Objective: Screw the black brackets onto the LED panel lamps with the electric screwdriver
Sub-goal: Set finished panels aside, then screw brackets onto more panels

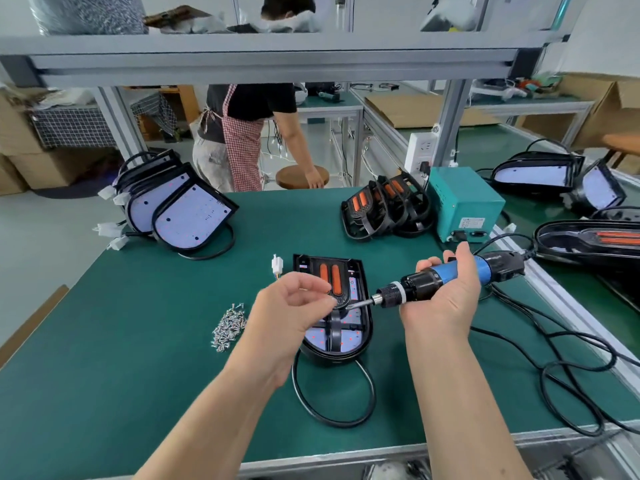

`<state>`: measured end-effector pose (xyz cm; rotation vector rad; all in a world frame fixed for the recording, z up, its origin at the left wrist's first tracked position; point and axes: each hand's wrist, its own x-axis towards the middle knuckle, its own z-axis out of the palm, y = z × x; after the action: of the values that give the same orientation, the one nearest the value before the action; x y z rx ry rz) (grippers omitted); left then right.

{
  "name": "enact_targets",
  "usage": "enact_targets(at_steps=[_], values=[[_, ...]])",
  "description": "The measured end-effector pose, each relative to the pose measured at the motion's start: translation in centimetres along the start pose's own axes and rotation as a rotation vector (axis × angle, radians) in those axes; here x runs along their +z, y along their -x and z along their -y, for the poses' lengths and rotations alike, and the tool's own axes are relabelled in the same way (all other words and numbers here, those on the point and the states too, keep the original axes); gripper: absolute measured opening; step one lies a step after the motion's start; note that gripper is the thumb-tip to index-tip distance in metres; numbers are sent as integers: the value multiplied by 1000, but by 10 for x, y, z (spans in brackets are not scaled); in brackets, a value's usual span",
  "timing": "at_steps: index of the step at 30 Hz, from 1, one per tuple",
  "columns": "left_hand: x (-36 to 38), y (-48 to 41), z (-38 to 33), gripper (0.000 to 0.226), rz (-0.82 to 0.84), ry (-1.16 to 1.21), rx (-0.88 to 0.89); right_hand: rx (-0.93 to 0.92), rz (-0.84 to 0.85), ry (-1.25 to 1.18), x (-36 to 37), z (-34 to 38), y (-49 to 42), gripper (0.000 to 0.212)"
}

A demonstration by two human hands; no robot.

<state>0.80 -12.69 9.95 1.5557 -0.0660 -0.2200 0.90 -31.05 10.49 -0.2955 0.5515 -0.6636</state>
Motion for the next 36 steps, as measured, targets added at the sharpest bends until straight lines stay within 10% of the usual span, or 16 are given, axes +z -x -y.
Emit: enact_targets(at_steps=[18, 36], values=[[16, 20, -1, 19, 65, 277, -75, -29, -19, 54, 10, 9, 13, 25], [41, 36, 31, 47, -298, -226, 505, 21, -66, 93, -3, 4, 7, 22]])
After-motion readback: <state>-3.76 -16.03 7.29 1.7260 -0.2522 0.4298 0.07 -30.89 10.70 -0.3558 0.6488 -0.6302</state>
